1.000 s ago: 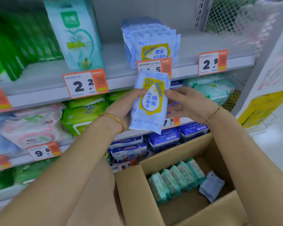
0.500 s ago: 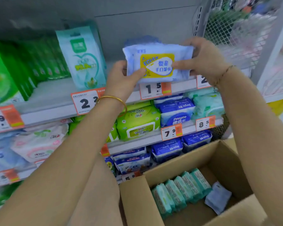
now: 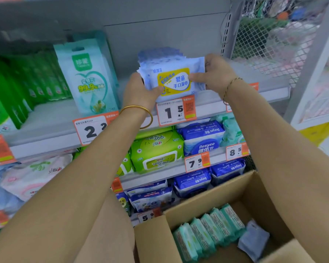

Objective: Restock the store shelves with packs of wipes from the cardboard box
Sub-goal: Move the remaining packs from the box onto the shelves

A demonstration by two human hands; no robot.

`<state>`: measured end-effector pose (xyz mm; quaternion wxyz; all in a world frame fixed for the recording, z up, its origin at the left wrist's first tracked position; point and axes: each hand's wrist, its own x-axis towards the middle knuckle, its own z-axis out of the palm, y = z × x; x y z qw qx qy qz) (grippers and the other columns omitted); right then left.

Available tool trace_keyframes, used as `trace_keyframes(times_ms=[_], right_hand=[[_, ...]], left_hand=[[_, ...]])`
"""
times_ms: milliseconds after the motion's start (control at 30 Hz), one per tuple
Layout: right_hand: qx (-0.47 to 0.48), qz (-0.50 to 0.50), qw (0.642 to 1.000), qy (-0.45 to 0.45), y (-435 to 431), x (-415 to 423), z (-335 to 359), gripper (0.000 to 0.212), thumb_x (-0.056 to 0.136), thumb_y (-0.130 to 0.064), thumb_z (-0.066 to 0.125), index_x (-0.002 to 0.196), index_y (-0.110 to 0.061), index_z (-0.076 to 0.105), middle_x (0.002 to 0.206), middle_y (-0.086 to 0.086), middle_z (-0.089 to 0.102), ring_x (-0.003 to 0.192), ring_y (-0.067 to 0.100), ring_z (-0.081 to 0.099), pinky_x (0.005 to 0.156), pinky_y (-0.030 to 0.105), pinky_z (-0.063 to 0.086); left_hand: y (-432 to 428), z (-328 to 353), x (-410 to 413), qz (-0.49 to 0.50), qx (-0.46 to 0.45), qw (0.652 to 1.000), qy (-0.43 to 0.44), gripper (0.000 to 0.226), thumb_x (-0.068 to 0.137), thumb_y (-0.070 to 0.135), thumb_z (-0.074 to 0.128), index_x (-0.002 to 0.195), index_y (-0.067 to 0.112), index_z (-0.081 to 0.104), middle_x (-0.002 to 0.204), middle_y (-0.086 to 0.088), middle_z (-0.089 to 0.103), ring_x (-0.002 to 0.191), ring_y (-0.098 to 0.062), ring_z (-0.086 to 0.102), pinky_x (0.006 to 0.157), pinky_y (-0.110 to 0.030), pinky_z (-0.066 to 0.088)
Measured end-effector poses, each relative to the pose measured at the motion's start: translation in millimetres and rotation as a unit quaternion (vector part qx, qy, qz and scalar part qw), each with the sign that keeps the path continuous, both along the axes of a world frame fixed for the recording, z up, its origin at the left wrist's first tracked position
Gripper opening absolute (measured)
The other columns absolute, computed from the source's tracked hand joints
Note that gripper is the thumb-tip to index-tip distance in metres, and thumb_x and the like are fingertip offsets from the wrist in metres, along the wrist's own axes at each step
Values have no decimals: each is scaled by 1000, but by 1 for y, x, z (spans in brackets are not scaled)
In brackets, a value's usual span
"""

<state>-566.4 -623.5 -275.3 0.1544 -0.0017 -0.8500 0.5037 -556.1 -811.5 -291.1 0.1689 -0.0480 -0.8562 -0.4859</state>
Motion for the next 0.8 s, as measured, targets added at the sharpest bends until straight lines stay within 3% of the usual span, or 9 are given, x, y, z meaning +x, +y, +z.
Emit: trace_keyframes(times_ms=[133, 200, 267, 400, 533, 600, 667, 733, 800], right_hand=[[71, -34, 997, 0, -3, -9, -2, 28, 82, -18, 70, 83, -17, 43, 76, -4, 39, 88, 15, 38, 54, 19, 30], [153, -66, 986, -15, -2, -9, -6, 33, 82, -23, 70, 105, -8, 51, 91, 6, 51, 91, 16, 40, 63, 25, 32], [211, -99, 972, -35, -1, -8, -9, 39, 81, -27, 70, 109, -9, 50, 115, 18, 56, 101, 26, 50, 77, 33, 37], [267, -127, 954, -40, -4, 5, -10, 48, 81, -33, 70, 114, -5, 48, 118, 20, 58, 116, 34, 47, 87, 38, 41], [228, -153, 961, 29, -3, 39, -12, 55, 82, -27, 69, 126, -7, 44, 118, 11, 60, 119, 30, 43, 92, 38, 39], [183, -164, 964, 106, -1, 73, -25, 46, 82, -20, 68, 123, -10, 49, 111, 6, 62, 111, 27, 49, 87, 35, 40], [112, -161, 970, 145, 3, 112, -52, 34, 82, -13, 66, 114, -13, 55, 98, 2, 63, 92, 22, 56, 80, 33, 44], [96, -157, 980, 78, 13, 140, -95, 26, 83, -10, 63, 107, -16, 57, 88, -2, 62, 78, 18, 58, 74, 32, 47], [133, -138, 979, -75, 34, 155, -153, 23, 85, -10, 60, 108, -15, 58, 90, 1, 65, 82, 20, 60, 79, 34, 50]], left_hand=[[2, 3, -6, 18, -36, 999, -14, 38, 79, 24, 71, 93, 11, 39, 96, -7, 46, 86, -20, 43, 74, -31, 39], [3, 4, -4, 19, -102, 994, -35, 32, 79, 27, 71, 96, 12, 48, 98, -10, 52, 89, -24, 50, 71, -28, 35], [3, 2, -4, 14, -146, 988, -56, 33, 78, 33, 71, 99, 9, 59, 104, -13, 63, 97, -31, 60, 73, -31, 41], [1, -2, 1, 66, -154, 984, -65, 43, 76, 38, 70, 104, 10, 54, 113, -12, 62, 109, -35, 55, 87, -39, 45], [6, -6, 32, 131, -161, 973, 97, 49, 75, 34, 68, 114, 10, 50, 118, -11, 55, 112, -34, 47, 92, -40, 36], [13, -20, 57, 82, -151, 964, 201, 44, 75, 28, 66, 112, 9, 53, 112, -10, 58, 104, -32, 50, 88, -32, 32], [27, -47, 84, 9, -143, 962, 233, 38, 74, 23, 65, 109, 9, 56, 105, -9, 59, 97, -28, 50, 85, -30, 32], [41, -84, 106, -65, -164, 966, 188, 36, 76, 22, 66, 109, 11, 56, 105, -7, 60, 97, -24, 48, 85, -32, 37], [57, -129, 121, -146, -197, 966, 79, 36, 80, 21, 66, 113, 13, 55, 111, -6, 58, 103, -26, 49, 89, -34, 39]])
